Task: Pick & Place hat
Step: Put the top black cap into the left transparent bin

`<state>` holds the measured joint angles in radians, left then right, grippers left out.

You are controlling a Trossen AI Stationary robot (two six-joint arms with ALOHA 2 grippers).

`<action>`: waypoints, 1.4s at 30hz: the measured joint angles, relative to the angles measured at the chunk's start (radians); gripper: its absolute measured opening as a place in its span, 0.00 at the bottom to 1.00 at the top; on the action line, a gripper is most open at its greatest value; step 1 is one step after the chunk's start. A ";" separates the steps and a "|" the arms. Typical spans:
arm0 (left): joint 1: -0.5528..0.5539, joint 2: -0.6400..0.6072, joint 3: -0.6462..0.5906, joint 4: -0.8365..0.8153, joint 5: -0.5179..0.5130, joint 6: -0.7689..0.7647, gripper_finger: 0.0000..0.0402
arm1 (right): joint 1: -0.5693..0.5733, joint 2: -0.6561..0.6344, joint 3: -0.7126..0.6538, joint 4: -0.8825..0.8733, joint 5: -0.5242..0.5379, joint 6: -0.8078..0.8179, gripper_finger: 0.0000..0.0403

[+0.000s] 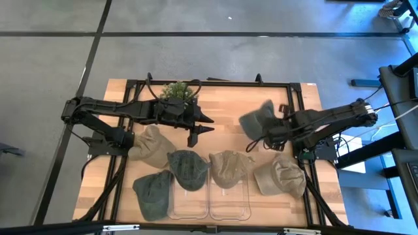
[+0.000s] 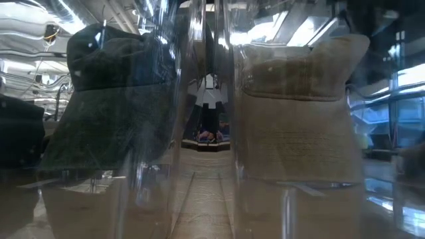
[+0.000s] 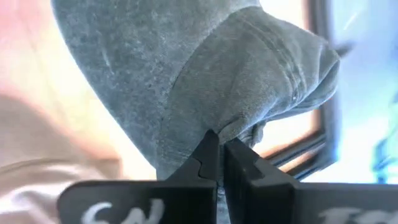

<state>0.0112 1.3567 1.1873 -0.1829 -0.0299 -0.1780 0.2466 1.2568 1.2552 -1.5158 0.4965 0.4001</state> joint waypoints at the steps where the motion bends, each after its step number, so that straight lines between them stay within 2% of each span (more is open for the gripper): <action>1: 0.005 0.000 0.000 0.000 0.002 -0.044 0.35 | 0.000 0.001 0.030 -0.001 0.037 -0.060 0.01; 4: 0.026 0.000 0.000 0.000 0.003 -0.176 0.35 | 0.000 0.007 0.113 0.020 0.158 -0.241 0.01; 7: 0.042 0.000 0.000 0.001 0.035 -0.235 0.37 | 0.000 0.020 0.180 0.082 0.269 -0.405 0.02; 13: 0.072 0.006 0.000 0.111 0.180 -0.324 0.45 | 0.001 0.068 0.263 0.253 0.365 -0.678 0.02; 17: 0.096 0.005 0.000 0.171 0.261 -0.393 0.49 | 0.018 0.109 0.288 0.342 0.416 -0.829 0.02; 23: 0.135 -0.006 0.001 0.185 0.360 -0.438 0.50 | 0.067 0.155 0.317 0.357 0.614 -0.924 0.02; 26: 0.163 -0.028 0.001 0.219 0.409 -0.435 0.49 | 0.088 0.164 0.318 0.357 0.637 -0.967 0.02; 31: 0.235 -0.077 0.004 0.239 0.415 -0.437 0.48 | 0.096 0.198 0.318 0.361 0.639 -1.119 0.02; 37: 0.341 -0.085 0.004 0.150 0.427 -0.440 0.48 | 0.098 0.259 0.318 0.393 0.638 -1.413 0.02; 42: 0.397 -0.065 0.003 0.059 0.518 -0.413 0.48 | 0.097 0.285 0.317 0.499 0.591 -1.564 0.02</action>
<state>0.4080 1.2919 1.1908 -0.1237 0.4878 -0.5905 0.3439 1.5414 1.5726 -1.0170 1.0879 -1.1640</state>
